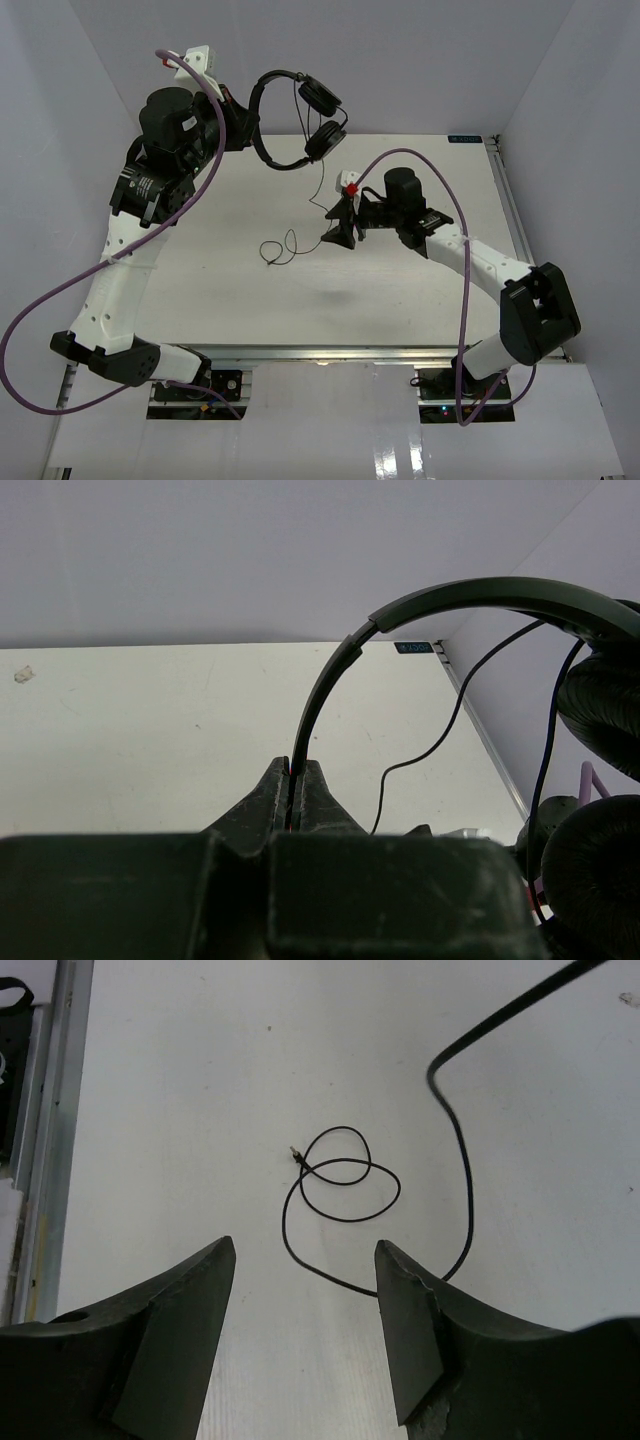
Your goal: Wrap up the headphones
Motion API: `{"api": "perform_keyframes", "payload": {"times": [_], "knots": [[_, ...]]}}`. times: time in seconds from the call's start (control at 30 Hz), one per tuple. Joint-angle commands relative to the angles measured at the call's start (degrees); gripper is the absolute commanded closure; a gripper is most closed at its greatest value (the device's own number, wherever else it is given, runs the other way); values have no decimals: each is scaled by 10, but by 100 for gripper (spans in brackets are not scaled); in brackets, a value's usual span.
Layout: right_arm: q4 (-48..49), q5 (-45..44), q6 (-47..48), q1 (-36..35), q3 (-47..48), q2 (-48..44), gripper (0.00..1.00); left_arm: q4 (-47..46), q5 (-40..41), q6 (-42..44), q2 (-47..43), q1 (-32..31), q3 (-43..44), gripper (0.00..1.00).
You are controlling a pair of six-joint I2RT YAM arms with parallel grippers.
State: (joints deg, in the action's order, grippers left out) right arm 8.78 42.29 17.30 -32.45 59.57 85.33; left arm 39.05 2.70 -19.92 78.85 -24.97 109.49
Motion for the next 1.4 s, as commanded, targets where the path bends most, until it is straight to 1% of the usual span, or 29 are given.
{"api": "perform_keyframes", "payload": {"times": [0.0,0.07,0.13,0.17,0.2,0.27,0.37,0.43,0.53,0.6,0.7,0.8,0.87,0.9,1.0,1.03,1.07,1.13,1.2,1.23,1.27,1.37], "knots": [[61,-116,-84,14,14,5,32,-13,10,0,-29,-3,1,100],[71,-170,-112,14,7,5,27,-14,12,1,-31,-3,-1,100],[76,-185,-125,13,2,7,22,-14,13,1,-30,-3,-2,100],[83,-199,-132,12,-2,11,15,-14,11,1,-29,-3,0,100],[81,-204,-146,11,-2,16,11,-14,10,0,-28,-3,3,100],[72,-177,-169,10,3,36,9,-15,9,0,-25,-3,7,100],[87,-98,-229,3,-8,65,8,-15,8,-1,-24,-3,8,100],[106,-103,-250,-12,-25,70,8,-15,8,-2,-23,-3,8,100],[151,-134,-322,-23,-46,83,8,-14,7,-2,-23,-3,6,100],[175,-137,-373,-24,-49,99,9,-16,6,-2,-23,-3,6,100],[268,-96,-467,-23,-59,122,13,-17,5,-4,-22,-3,4,100],[403,-73,-563,-30,-93,133,22,-21,5,-5,-24,-3,-3,100],[445,-67,-583,-35,-91,142,35,-25,6,-6,-25,-3,-9,100],[454,-57,-588,-36,-88,146,46,-26,9,-6,-25,-3,-11,100],[477,-50,-602,-36,-88,151,61,-29,13,-4,-27,-3,-17,100],[480,-47,-603,-36,-90,151,70,-29,15,-4,-26,-3,-19,100],[481,-45,-603,-36,-92,149,76,-30,18,-4,-26,-3,-20,100],[480,-43,-587,-36,-102,130,84,-33,26,-2,-26,-2,-24,100],[451,-35,-558,-36,-112,112,91,-36,34,3,-25,-1,-28,100],[422,-32,-521,-37,-112,97,92,-38,37,5,-22,0,-29,100],[385,-29,-462,-38,-110,76,92,-39,41,7,-19,1,-30,100],[231,-39,-323,-39,-108,29,92,-42,42,12,-6,12,-31,100]]}}
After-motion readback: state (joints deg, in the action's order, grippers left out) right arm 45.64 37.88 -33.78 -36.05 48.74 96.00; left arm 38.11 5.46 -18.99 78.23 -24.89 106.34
